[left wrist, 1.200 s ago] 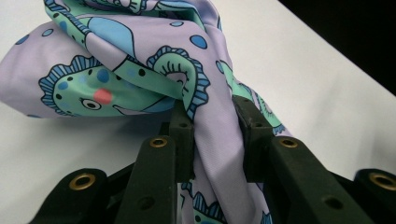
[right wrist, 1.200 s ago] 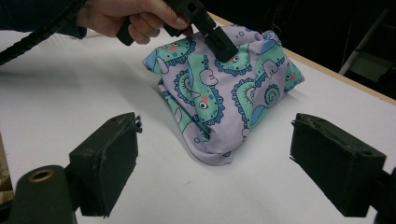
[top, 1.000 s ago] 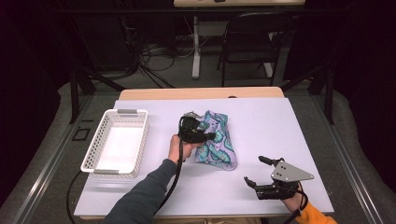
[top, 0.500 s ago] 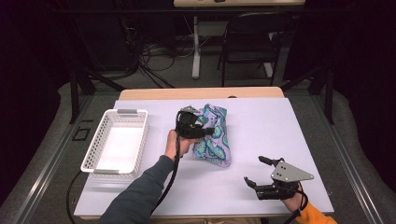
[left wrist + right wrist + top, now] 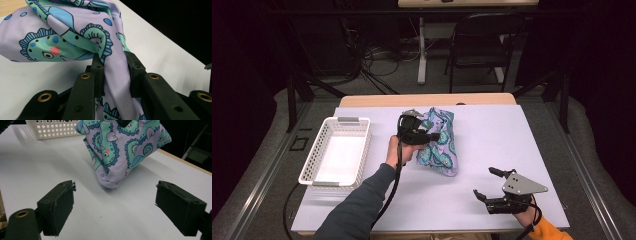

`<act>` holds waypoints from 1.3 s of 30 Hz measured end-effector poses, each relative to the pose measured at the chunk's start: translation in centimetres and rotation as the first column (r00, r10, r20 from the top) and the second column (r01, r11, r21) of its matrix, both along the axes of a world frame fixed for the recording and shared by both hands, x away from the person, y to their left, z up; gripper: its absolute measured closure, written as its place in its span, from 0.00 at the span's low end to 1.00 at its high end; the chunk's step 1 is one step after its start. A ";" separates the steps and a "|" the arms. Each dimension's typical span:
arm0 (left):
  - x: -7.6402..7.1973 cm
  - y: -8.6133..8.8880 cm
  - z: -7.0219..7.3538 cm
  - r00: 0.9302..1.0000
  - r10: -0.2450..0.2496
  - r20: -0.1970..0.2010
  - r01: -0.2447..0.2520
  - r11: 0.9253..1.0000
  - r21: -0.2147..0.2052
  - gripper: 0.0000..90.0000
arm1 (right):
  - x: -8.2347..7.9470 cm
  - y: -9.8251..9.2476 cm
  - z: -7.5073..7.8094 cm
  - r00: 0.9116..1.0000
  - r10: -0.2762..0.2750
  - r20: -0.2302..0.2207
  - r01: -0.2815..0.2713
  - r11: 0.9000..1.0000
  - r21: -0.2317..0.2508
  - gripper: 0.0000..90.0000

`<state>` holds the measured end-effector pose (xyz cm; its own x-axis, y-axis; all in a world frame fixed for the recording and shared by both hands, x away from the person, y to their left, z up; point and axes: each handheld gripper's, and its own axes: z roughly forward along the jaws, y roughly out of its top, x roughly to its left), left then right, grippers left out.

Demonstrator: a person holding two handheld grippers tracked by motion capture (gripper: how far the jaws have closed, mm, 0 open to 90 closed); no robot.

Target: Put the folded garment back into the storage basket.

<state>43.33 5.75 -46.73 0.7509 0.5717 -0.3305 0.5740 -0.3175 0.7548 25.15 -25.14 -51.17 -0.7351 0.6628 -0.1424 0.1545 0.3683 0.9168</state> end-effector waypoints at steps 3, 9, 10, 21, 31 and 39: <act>0.0 0.0 0.6 1.000 -0.001 0.004 0.001 1.000 0.004 0.81 | 0.0 0.0 0.0 1.000 0.001 -0.001 -0.001 1.000 0.000 0.16; -0.1 0.1 1.6 1.000 -0.005 0.009 0.005 1.000 -0.004 0.81 | 0.0 0.1 0.0 1.000 0.001 -0.006 -0.001 1.000 0.003 0.16; -0.2 0.1 1.8 1.000 -0.005 0.008 0.005 1.000 -0.005 0.81 | 0.0 0.1 0.0 1.000 0.002 -0.004 -0.002 1.000 0.002 0.16; -0.2 0.2 3.0 1.000 -0.007 0.019 0.007 1.000 -0.014 0.81 | 0.0 0.1 0.0 1.000 0.002 -0.005 -0.002 1.000 -0.005 0.16; -0.2 0.4 4.4 0.999 -0.007 0.041 0.008 1.000 -0.013 0.81 | 0.0 0.1 0.0 1.000 0.005 0.001 -0.005 1.000 -0.007 0.16; -0.1 0.4 5.3 0.998 -0.011 0.054 0.012 1.000 -0.016 0.81 | 0.0 0.1 0.0 1.000 0.009 0.006 -0.009 1.000 -0.008 0.16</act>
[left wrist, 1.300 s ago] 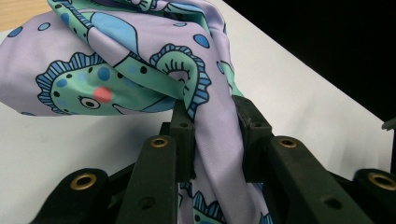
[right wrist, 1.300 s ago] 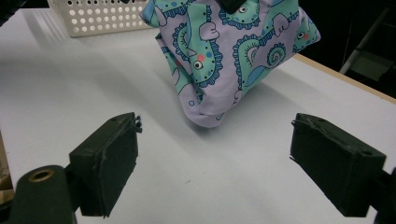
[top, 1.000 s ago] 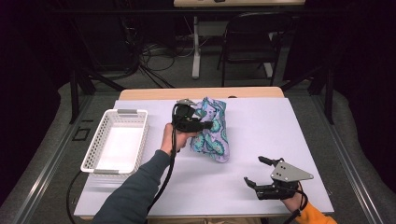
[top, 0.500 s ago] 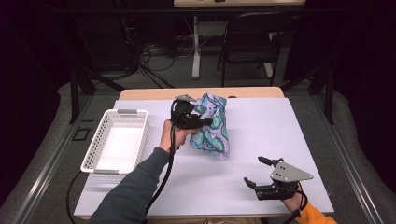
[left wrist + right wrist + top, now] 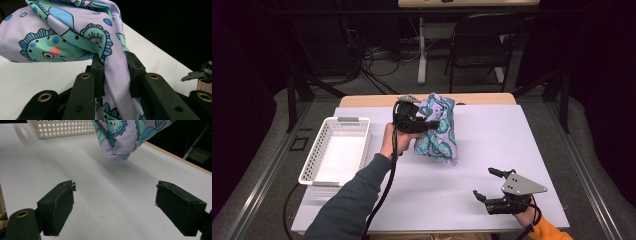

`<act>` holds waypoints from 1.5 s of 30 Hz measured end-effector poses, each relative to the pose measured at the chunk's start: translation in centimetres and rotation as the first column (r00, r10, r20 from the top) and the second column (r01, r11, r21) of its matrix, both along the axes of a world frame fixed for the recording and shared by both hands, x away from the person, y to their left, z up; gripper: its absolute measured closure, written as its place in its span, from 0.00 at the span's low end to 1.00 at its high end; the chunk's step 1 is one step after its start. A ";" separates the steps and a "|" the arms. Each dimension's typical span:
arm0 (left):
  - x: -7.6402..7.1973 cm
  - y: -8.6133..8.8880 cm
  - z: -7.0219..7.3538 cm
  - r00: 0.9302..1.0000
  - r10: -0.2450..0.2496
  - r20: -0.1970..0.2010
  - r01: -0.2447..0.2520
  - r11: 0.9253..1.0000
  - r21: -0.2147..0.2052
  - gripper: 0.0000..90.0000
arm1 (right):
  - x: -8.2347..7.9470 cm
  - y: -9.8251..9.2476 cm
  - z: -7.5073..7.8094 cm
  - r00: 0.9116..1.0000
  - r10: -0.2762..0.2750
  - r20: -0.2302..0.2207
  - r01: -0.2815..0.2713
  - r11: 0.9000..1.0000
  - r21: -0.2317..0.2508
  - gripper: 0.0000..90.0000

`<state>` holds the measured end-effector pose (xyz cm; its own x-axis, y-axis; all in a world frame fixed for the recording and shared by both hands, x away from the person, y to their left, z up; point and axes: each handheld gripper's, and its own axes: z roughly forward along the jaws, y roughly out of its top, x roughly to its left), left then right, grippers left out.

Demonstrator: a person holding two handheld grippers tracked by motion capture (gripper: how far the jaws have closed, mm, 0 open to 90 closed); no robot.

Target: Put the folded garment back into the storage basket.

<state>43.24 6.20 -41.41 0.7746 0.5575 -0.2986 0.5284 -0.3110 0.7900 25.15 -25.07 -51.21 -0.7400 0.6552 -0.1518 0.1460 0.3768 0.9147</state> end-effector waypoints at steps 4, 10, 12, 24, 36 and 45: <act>-0.1 -0.1 0.4 1.000 -0.001 0.002 0.001 1.000 -0.011 0.81 | 0.0 0.0 0.0 1.000 0.001 -0.002 -0.001 1.000 -0.001 0.16; -0.1 -0.1 0.7 1.000 -0.002 0.011 0.002 1.000 -0.010 0.81 | 0.0 0.0 0.0 1.000 -0.004 -0.002 0.004 1.000 -0.003 0.16; -0.2 0.0 0.8 1.000 0.000 0.011 0.000 1.000 -0.005 0.81 | 0.0 0.0 0.0 1.000 -0.005 0.000 0.005 1.000 -0.003 0.16; -0.3 1.1 1.3 1.000 -0.007 0.028 0.007 1.000 0.008 0.81 | 0.0 0.0 0.0 1.000 -0.010 -0.001 0.010 1.000 -0.009 0.16; -0.6 2.7 1.3 0.999 0.015 0.032 -0.015 1.000 0.013 0.81 | -0.1 0.1 -0.1 1.000 -0.014 0.007 0.014 1.000 -0.008 0.16; -0.7 3.5 1.5 0.999 0.019 0.037 -0.019 1.000 0.006 0.81 | -0.2 0.1 -0.1 1.000 -0.019 0.008 0.019 1.000 -0.012 0.16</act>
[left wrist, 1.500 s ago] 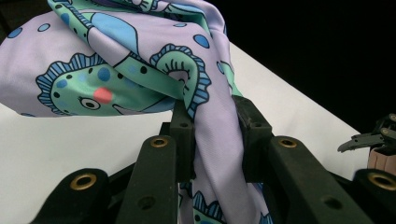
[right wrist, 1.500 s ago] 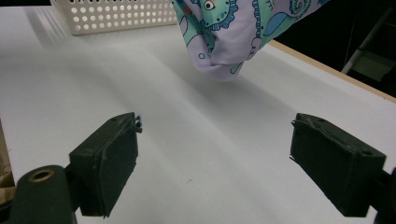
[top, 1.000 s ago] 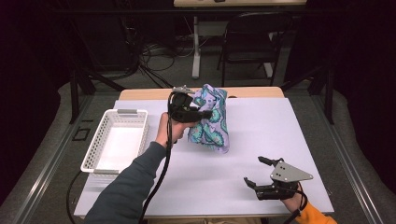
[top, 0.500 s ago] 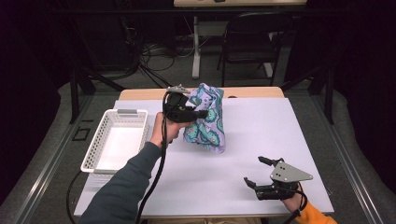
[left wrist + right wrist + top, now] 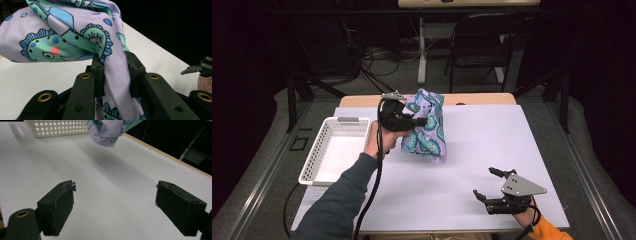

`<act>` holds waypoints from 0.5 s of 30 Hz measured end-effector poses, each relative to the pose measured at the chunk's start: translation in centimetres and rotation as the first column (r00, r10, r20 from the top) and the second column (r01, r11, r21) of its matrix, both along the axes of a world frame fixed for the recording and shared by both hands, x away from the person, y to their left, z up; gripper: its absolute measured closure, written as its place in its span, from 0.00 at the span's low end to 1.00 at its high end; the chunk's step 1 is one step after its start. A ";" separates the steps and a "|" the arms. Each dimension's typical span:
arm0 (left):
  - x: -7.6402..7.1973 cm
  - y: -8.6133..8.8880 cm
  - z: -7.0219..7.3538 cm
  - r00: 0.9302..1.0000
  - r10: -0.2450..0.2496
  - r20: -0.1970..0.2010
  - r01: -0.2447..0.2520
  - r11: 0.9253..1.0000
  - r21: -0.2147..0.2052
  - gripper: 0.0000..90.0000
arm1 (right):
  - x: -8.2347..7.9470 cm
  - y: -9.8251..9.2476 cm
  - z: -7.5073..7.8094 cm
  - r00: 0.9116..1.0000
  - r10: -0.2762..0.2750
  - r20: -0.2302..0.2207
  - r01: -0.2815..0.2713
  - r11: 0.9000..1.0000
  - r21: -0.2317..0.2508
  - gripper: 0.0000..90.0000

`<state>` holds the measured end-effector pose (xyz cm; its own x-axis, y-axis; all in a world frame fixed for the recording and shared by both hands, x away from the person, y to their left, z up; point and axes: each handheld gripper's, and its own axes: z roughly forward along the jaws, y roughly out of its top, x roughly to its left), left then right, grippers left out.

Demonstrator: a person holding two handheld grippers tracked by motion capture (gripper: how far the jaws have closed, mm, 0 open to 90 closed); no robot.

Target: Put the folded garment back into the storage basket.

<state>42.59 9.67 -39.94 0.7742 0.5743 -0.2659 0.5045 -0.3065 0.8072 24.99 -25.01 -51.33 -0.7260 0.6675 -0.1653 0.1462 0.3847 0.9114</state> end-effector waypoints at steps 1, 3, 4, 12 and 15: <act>0.0 0.1 0.1 1.000 -0.001 0.000 0.001 1.000 0.006 0.81 | 0.0 0.0 0.0 1.000 0.000 -0.001 0.000 1.000 -0.001 0.16; 0.0 0.3 0.1 1.000 0.002 -0.001 -0.002 1.000 0.010 0.81 | 0.0 0.0 0.0 1.000 0.001 -0.002 -0.001 1.000 0.001 0.16; 0.0 0.3 0.1 1.000 0.002 -0.001 -0.002 1.000 0.010 0.81 | 0.0 0.0 0.0 1.000 0.002 0.000 -0.002 1.000 0.000 0.16; -0.1 1.7 0.4 1.000 0.021 0.006 -0.021 1.000 0.014 0.81 | 0.0 0.0 0.0 1.000 0.001 0.003 -0.001 1.000 -0.003 0.16; -0.2 2.2 0.5 1.000 0.030 0.003 -0.030 0.999 0.015 0.80 | 0.0 0.1 0.0 1.000 0.003 0.004 -0.003 1.000 -0.006 0.16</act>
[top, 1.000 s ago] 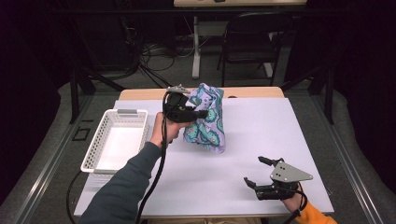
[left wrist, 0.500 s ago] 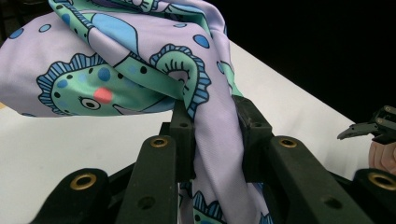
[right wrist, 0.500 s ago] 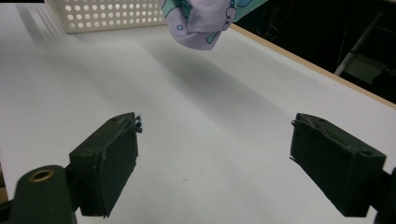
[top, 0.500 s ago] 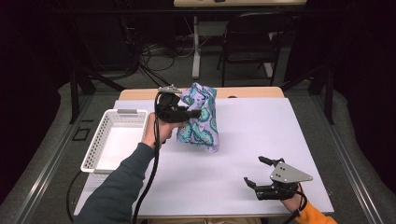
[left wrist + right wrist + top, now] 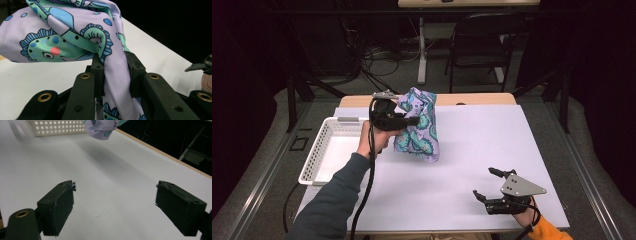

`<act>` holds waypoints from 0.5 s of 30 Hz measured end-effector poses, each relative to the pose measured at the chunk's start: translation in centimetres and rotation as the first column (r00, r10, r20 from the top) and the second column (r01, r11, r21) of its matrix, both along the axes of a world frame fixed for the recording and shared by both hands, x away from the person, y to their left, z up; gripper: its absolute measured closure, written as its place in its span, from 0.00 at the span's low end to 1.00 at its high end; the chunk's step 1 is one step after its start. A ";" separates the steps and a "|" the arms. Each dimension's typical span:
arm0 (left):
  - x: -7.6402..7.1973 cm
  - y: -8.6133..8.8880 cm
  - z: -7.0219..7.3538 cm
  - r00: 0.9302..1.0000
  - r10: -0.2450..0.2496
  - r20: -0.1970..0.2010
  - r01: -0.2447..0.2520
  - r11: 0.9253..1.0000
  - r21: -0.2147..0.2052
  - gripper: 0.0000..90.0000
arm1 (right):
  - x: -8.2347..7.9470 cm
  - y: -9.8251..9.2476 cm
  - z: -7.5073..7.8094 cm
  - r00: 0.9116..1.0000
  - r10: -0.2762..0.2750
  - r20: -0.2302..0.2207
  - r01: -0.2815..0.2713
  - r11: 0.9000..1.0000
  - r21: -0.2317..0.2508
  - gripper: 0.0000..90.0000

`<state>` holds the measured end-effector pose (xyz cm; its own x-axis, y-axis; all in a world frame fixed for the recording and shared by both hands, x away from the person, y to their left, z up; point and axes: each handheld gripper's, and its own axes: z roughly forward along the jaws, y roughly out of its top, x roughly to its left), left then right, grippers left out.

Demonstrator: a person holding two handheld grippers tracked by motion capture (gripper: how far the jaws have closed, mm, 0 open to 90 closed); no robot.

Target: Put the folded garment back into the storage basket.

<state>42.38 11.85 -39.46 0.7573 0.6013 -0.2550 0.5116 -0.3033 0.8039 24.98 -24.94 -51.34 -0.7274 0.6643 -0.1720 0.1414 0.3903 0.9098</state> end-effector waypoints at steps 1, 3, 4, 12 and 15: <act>0.1 0.2 0.0 1.000 -0.007 0.011 0.007 1.000 0.007 0.80 | 0.0 0.0 0.0 1.000 0.001 0.002 -0.001 1.000 -0.002 0.16; 0.0 0.4 0.1 1.000 -0.003 0.004 0.003 1.000 0.005 0.80 | 0.0 0.0 0.0 1.000 0.000 -0.001 0.000 1.000 -0.004 0.16; 0.0 0.7 0.1 1.000 0.003 0.010 -0.003 1.000 0.011 0.80 | 0.0 0.0 0.0 1.000 -0.001 -0.001 0.001 1.000 -0.006 0.16; -0.1 1.8 -0.1 1.000 0.020 0.009 -0.020 1.000 0.005 0.80 | 0.0 0.0 0.0 1.000 -0.006 -0.004 0.006 1.000 -0.010 0.16; -0.1 2.3 -0.1 1.000 0.014 0.014 -0.014 1.000 0.018 0.80 | 0.0 0.0 0.0 1.000 -0.006 -0.005 0.006 1.000 -0.006 0.16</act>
